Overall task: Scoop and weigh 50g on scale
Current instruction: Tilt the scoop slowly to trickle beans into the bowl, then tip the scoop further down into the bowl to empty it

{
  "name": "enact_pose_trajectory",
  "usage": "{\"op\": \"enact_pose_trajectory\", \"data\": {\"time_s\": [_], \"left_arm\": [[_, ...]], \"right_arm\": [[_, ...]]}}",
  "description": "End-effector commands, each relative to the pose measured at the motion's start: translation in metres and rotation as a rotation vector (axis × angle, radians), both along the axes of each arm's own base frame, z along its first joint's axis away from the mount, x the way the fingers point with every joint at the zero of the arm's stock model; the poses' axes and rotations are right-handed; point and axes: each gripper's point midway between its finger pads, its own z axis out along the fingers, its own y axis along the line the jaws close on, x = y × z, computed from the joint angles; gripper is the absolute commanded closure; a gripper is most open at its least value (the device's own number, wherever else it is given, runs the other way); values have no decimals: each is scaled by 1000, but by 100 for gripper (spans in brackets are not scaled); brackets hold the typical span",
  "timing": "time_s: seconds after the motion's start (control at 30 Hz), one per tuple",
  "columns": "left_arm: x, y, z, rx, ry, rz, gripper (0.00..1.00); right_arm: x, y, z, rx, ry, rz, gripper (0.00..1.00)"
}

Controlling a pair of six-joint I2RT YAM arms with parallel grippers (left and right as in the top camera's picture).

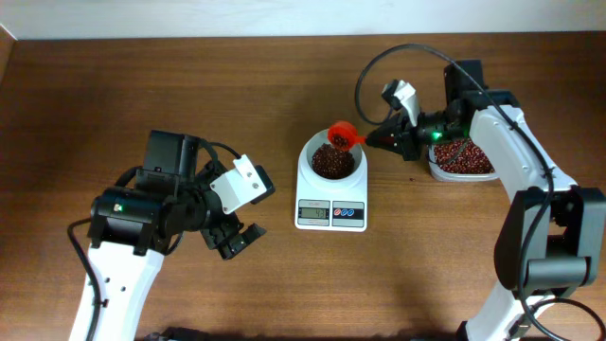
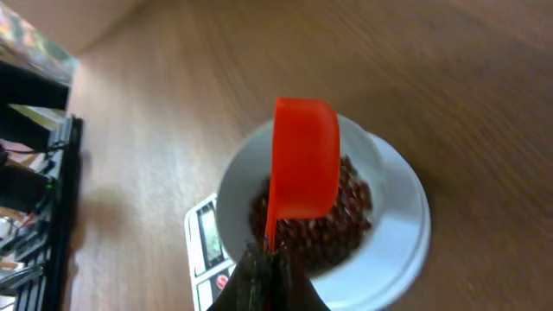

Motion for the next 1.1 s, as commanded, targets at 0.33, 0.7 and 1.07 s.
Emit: {"op": "enact_pose_trajectory", "data": {"time_s": [0.33,0.7,1.07], "left_arm": [[-2,-1,-1,-7,10,5,1],[-2,-1,-1,-6,9,5,1],[-2,-1,-1,-7,10,5,1]], "right_arm": [[0,1,2,-71,-85,31,96],[-1,11,43,37,-152,59,96],[1,1,55,-237,-293,11,96]]}}
